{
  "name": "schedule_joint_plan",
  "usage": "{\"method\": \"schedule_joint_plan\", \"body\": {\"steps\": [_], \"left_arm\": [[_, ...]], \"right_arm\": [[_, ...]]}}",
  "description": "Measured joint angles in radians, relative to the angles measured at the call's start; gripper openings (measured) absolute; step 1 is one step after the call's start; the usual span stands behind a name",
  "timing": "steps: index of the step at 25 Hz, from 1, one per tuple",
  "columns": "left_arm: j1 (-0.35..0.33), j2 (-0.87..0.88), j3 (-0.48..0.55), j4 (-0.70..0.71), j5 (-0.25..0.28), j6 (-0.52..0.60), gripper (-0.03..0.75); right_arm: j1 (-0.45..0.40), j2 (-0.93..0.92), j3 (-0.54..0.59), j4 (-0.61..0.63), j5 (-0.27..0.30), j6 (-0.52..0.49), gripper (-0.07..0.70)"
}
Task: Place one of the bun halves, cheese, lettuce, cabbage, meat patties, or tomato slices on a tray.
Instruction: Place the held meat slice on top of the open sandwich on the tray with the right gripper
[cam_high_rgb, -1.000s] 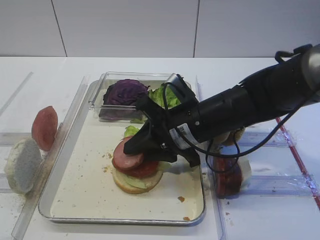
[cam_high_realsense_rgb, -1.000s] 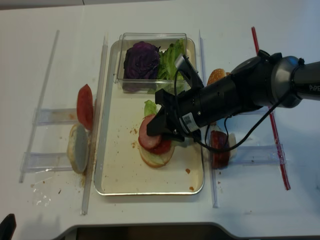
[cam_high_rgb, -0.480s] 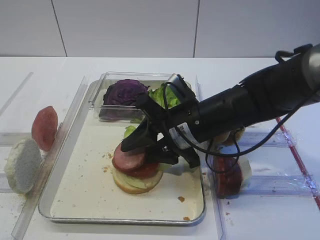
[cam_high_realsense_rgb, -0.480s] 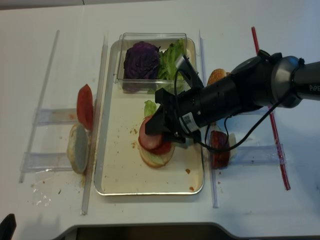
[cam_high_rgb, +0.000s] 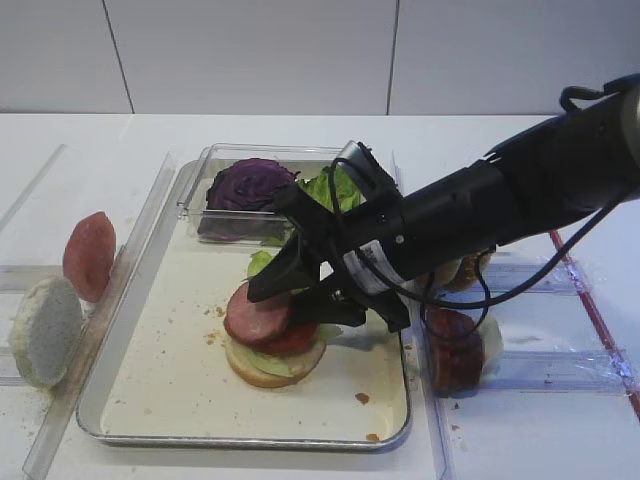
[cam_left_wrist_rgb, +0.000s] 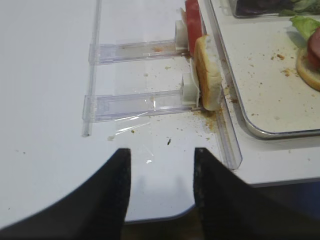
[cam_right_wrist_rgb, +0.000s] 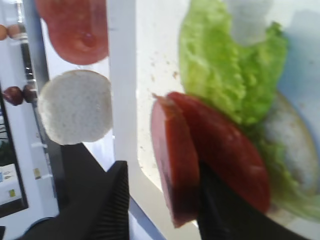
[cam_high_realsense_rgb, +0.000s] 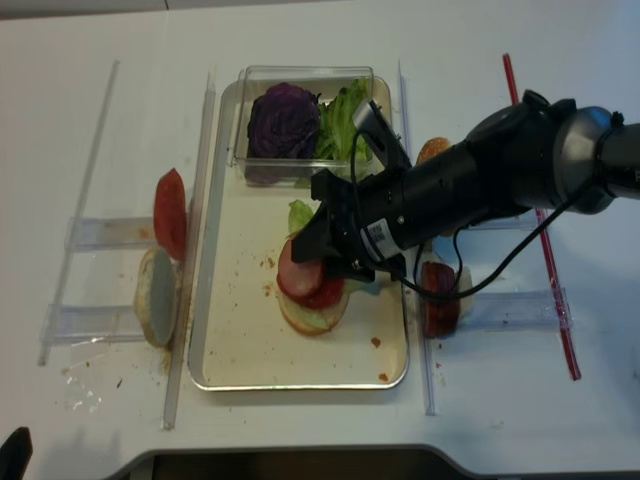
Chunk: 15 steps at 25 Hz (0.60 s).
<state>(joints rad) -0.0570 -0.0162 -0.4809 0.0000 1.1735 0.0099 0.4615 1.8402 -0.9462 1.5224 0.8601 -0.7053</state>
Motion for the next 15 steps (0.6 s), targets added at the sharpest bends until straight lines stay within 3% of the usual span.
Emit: {"method": "schedule_joint_plan", "body": {"steps": [15], "left_arm": [[0.000, 0.000, 0.000, 0.000, 0.000, 0.000, 0.286]], "right_arm": [[0.000, -0.043, 0.000, -0.094, -0.045, 0.070, 0.335]]}}
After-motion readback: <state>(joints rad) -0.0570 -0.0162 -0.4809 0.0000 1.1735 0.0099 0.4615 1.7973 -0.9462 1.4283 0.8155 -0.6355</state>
